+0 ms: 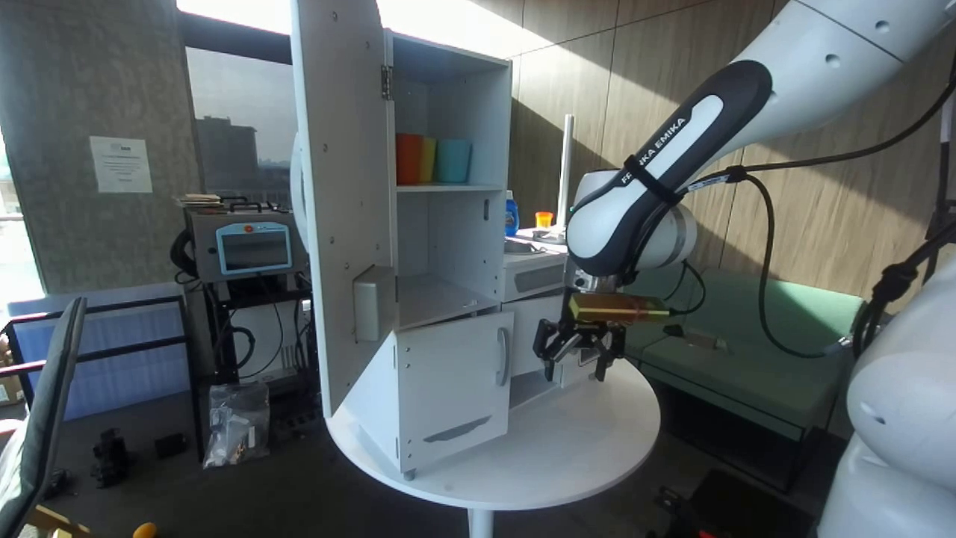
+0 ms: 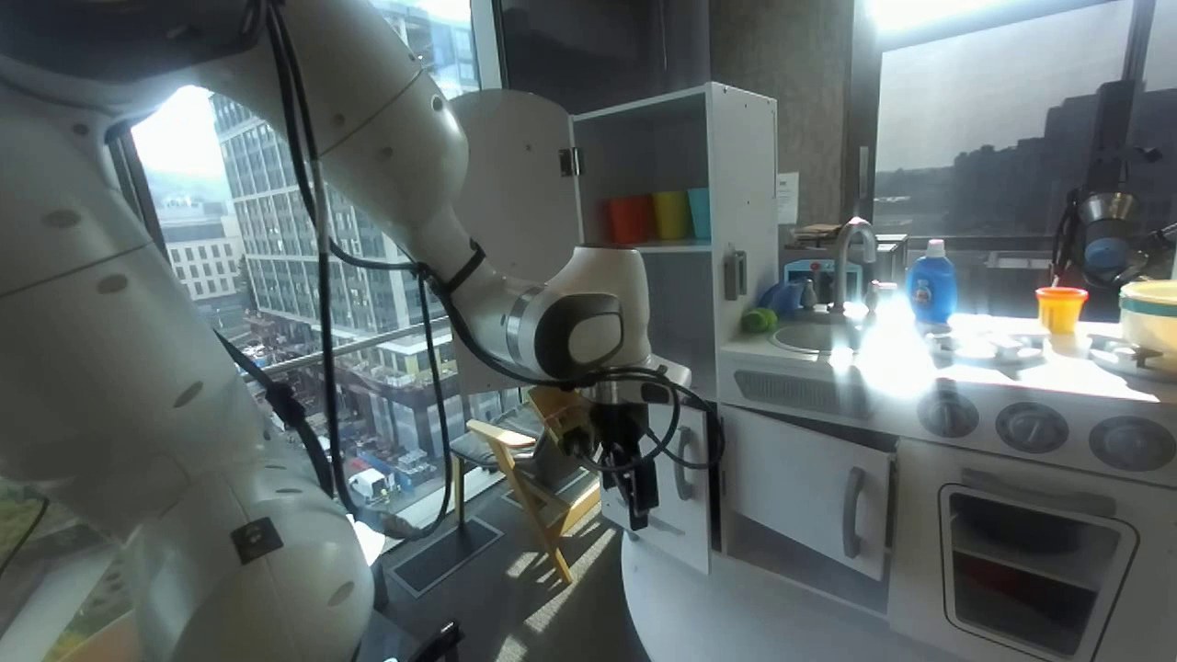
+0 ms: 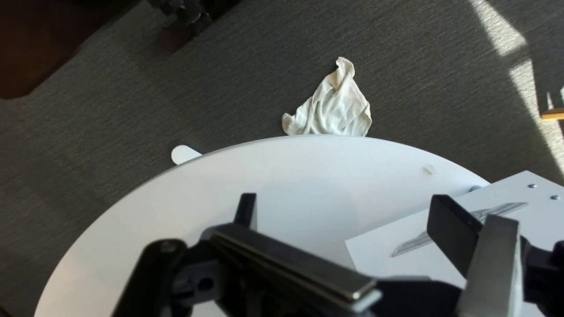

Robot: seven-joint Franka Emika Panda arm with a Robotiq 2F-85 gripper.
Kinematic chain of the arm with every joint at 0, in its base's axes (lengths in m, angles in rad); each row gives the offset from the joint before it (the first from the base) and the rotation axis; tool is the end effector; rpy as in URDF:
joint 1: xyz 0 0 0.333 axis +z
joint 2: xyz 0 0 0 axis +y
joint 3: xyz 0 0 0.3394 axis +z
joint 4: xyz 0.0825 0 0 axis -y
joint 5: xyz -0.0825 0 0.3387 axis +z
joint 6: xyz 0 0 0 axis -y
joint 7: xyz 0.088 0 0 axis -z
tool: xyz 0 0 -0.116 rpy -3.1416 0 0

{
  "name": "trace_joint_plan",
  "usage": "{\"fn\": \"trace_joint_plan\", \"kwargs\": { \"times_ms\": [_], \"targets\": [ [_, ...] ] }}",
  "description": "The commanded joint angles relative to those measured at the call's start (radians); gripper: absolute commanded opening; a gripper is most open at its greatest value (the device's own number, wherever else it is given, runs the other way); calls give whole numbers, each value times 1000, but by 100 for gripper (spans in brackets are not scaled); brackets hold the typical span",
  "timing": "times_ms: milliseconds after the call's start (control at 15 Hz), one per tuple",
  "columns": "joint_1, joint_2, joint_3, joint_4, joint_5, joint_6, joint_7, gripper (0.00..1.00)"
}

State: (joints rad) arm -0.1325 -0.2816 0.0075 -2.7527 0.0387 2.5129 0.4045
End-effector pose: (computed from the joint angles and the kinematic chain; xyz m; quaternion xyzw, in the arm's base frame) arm 0.3500 -0.0442 0.3556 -0.9607 0.2766 -0.0192 0.0135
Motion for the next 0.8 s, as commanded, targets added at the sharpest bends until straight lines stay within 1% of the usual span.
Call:
{"fn": "trace_joint_plan", "kwargs": {
  "times_ms": [0,133,267,467,733],
  "targets": [
    [24,-57,50,24,51,-23,158,100],
    [31,-89,73,31,81,-16,230,100],
    [44,-119,82,32,120,33,276,100],
    [52,-125,73,47,197,92,329,100],
    [33,-102,79,43,233,225,398,100]
  ]
}}
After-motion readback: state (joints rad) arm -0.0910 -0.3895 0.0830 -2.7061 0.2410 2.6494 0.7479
